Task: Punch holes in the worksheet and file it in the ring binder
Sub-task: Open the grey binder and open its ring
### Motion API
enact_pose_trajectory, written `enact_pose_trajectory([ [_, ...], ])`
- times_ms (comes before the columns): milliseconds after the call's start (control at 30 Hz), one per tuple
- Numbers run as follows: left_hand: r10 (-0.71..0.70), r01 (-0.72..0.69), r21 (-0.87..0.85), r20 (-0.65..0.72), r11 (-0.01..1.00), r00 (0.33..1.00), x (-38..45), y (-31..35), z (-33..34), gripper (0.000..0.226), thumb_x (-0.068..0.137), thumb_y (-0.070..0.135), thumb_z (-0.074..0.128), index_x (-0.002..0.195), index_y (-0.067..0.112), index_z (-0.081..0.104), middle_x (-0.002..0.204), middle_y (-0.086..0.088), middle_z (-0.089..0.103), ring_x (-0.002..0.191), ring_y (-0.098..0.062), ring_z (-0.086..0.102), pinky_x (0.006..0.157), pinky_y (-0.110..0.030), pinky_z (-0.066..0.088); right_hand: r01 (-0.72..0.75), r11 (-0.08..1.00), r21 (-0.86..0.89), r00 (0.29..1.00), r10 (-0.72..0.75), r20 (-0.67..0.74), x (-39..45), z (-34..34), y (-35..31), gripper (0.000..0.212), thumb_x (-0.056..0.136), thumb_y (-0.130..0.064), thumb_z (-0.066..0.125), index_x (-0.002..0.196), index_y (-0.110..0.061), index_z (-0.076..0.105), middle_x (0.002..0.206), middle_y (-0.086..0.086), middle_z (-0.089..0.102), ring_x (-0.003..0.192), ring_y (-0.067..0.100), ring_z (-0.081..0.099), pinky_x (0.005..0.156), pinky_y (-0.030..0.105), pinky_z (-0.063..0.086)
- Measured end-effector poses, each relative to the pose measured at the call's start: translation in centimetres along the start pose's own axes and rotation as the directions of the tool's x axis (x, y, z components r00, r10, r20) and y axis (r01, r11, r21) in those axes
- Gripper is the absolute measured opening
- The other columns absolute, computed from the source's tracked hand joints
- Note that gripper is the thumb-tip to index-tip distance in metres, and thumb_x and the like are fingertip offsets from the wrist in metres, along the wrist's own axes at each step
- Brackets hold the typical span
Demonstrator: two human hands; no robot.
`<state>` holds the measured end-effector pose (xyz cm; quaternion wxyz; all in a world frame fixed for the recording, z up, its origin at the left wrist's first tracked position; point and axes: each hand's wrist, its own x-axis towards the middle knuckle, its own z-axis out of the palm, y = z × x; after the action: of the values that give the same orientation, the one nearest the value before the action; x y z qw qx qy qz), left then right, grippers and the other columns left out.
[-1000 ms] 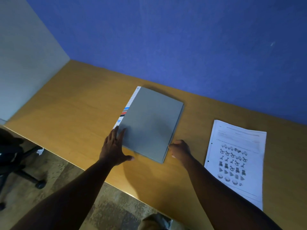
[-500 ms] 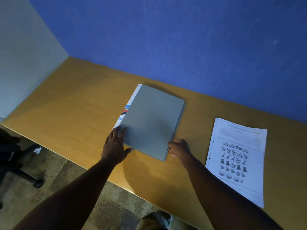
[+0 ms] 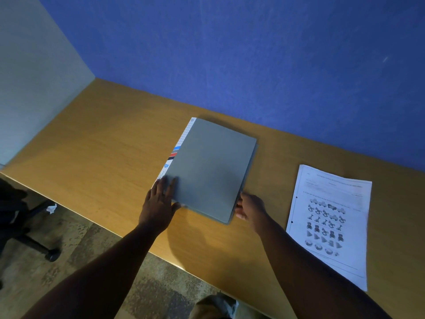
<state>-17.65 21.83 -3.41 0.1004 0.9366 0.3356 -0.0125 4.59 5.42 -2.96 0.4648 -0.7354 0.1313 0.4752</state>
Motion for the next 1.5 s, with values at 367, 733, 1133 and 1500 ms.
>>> enact_pose_trajectory([
  [367, -0.108, 0.090, -0.251, -0.057, 0.964, 0.993, -0.9, -0.5, -0.4, 0.066, 0.099, 0.050, 0.026, 0.157, 0.021, 0.016, 0.161, -0.008, 0.023, 0.145, -0.028, 0.029, 0.091, -0.049, 0.057, 0.191, 0.941, -0.280, 0.979, -0.204, -0.017, 0.2, 0.2, 0.0, 0.022, 0.090, -0.025, 0.060, 0.104, -0.010, 0.068, 0.079, 0.009, 0.068, 0.086, 0.032, 0.071, 0.082, 0.051, 0.058],
  [733, -0.269, 0.127, -0.485, -0.235, 0.865, 0.934, -0.8, -0.4, -2.4, 0.053, 0.104, 0.045, 0.021, 0.144, 0.018, 0.044, 0.121, -0.007, 0.065, 0.098, -0.027, 0.065, 0.066, -0.036, 0.056, 0.187, 0.905, -0.381, 0.963, -0.246, -0.111, 0.6, -0.3, -0.3, 0.007, 0.088, -0.021, 0.063, 0.094, -0.023, 0.065, 0.080, 0.005, 0.071, 0.081, 0.024, 0.073, 0.081, 0.041, 0.059],
  [1133, -0.695, 0.322, -0.829, -0.107, 0.457, 0.711, 0.1, -1.0, -2.3, 0.065, 0.095, 0.071, 0.021, 0.117, 0.021, 0.057, 0.114, 0.004, 0.063, 0.109, -0.031, 0.065, 0.086, -0.057, 0.057, 0.096, 0.870, -0.484, 0.968, -0.195, -0.157, 1.6, -1.8, 0.2, 0.026, 0.087, -0.022, 0.055, 0.110, -0.016, 0.067, 0.098, 0.004, 0.074, 0.086, 0.020, 0.071, 0.056, 0.019, 0.045],
  [1500, -0.814, 0.379, -0.905, 0.067, 0.194, 0.577, 1.2, -1.6, -2.2, 0.070, 0.098, 0.062, 0.030, 0.124, 0.005, 0.061, 0.125, -0.014, 0.065, 0.113, -0.038, 0.063, 0.087, -0.057, 0.056, 0.039, 0.772, -0.635, 0.963, -0.200, -0.183, 0.9, -2.3, 0.5, 0.032, 0.078, -0.027, 0.053, 0.101, -0.008, 0.067, 0.097, 0.006, 0.070, 0.088, 0.023, 0.067, 0.069, 0.024, 0.045],
])
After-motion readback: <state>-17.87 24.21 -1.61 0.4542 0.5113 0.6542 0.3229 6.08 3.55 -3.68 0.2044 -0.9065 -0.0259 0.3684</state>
